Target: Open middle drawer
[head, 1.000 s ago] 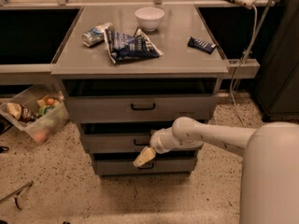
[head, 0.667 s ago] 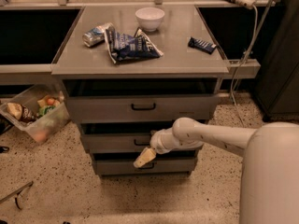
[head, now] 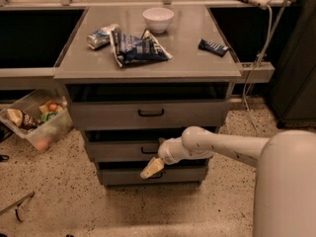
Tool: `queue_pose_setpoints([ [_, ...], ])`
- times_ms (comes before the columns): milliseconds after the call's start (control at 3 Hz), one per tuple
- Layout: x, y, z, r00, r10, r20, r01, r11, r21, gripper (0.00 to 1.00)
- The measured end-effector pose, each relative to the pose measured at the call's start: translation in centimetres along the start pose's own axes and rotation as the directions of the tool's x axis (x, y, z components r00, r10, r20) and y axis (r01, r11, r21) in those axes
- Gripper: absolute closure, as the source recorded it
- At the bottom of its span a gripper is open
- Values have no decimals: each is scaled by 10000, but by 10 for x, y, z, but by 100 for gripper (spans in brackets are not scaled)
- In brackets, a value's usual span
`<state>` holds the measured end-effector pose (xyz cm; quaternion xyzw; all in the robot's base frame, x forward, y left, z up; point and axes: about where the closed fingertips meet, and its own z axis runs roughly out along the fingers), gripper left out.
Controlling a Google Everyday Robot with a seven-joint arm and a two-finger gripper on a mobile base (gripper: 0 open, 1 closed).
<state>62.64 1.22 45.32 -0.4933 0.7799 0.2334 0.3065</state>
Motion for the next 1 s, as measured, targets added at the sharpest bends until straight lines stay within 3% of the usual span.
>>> queue_pose_setpoints([
  [333,0,0,2,9999,-114,22,114,9998,157,0],
  [667,-1,2,8,9981,-503,-345,524,9965,648,0],
  [1000,-6,-9,9,9986,-510,-144,523,9921,1138,0],
])
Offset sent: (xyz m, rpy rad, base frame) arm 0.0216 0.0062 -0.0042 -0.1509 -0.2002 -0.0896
